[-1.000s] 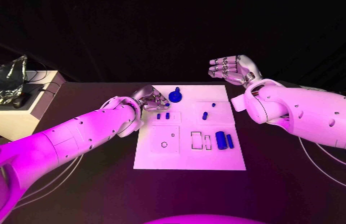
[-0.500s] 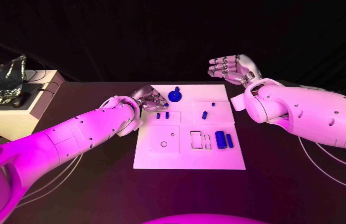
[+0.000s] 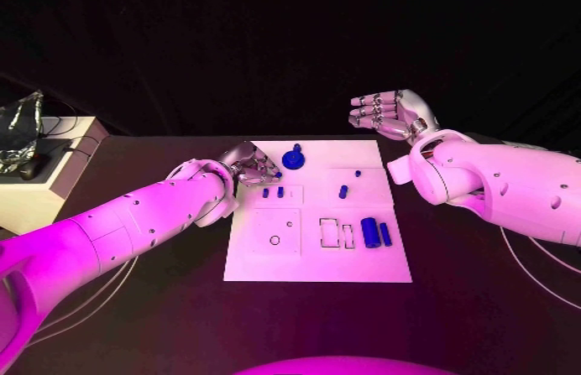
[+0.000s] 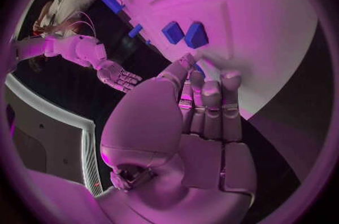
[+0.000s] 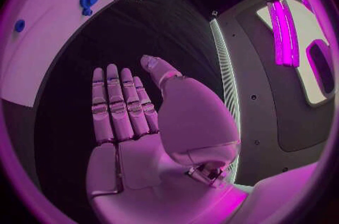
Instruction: Assemble the parts on the task board
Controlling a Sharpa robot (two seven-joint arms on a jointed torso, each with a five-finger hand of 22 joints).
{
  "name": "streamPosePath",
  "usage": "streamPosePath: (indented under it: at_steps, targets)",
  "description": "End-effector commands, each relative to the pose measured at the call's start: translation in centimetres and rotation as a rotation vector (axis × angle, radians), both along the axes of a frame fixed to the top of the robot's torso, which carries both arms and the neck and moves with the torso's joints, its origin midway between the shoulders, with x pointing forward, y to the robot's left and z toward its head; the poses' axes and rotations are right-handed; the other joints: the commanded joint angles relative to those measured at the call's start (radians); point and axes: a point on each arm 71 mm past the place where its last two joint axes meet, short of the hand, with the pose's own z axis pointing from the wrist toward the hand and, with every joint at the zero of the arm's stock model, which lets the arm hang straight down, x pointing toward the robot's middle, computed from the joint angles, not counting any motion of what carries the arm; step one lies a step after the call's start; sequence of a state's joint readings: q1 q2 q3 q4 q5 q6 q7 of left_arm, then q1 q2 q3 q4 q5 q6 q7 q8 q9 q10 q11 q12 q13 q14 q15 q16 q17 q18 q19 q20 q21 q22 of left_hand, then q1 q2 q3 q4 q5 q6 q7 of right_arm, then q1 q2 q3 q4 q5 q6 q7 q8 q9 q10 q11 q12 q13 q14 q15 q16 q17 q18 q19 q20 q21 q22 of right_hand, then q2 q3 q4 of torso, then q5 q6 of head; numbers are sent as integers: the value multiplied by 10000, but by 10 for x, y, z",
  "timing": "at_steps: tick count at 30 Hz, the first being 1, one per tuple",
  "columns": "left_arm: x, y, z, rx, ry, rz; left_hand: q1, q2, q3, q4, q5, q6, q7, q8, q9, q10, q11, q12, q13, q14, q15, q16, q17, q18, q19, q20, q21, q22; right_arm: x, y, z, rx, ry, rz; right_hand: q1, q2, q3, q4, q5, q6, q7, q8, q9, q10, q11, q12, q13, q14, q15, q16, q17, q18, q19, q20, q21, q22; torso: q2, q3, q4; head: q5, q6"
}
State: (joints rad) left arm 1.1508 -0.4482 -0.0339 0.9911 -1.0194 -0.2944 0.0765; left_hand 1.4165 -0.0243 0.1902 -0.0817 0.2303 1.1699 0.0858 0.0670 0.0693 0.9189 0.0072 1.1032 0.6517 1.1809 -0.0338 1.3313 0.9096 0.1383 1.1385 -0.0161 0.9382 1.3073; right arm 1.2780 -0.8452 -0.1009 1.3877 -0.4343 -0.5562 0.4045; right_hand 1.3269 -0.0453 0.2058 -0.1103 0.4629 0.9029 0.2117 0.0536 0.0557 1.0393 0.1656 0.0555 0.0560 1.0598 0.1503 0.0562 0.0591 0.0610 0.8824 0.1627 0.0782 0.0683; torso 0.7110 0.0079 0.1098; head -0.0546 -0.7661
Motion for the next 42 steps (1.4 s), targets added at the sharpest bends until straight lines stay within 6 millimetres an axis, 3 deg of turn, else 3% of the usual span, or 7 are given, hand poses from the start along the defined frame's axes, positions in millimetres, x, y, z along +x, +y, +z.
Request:
streamPosePath:
  at_steps: [1, 19, 42]
  targets:
    - [-1, -3, 0, 35, 108, -154, 32, 99, -61, -7, -50, -11, -44, -33, -8, -3, -43, 6, 10, 10, -15, 14, 14, -170, -4, 1, 65, 506, -1, 2, 1, -6, -101, 194, -8, -61, -8, -7, 50, -3, 1, 36, 17, 20, 25, 32, 12, 37, 22, 46, 15, -171, -23, 46, -41, 1, -1, -4, -4, 12, -8]
    - [0, 2, -1, 102, 85, -15, 52, 129, -69, -64, -47, -27, -35, -38, -11, 4, -41, -18, 11, 18, -14, 16, 22, -174, 2, -4, 95, 505, -1, 1, 1, -9, -110, 172, -11, -48, -35, -15, 30, -1, -2, 36, 16, 21, 24, 32, 12, 38, 22, 45, 15, -169, -23, 47, -40, 1, 2, -18, 1, 28, -36]
    - [1, 8, -3, 279, 268, 84, 62, 129, -59, -95, -49, -29, -26, -38, -11, 14, -37, -33, 8, 22, -12, 5, 15, -172, 16, -4, 115, 507, -1, -1, 1, -17, -120, 141, -5, -49, -60, -13, 15, -17, 1, 35, 16, 16, 26, 33, 12, 29, 26, 45, 15, -169, -30, 51, -42, 0, 1, 3, -2, 33, -53]
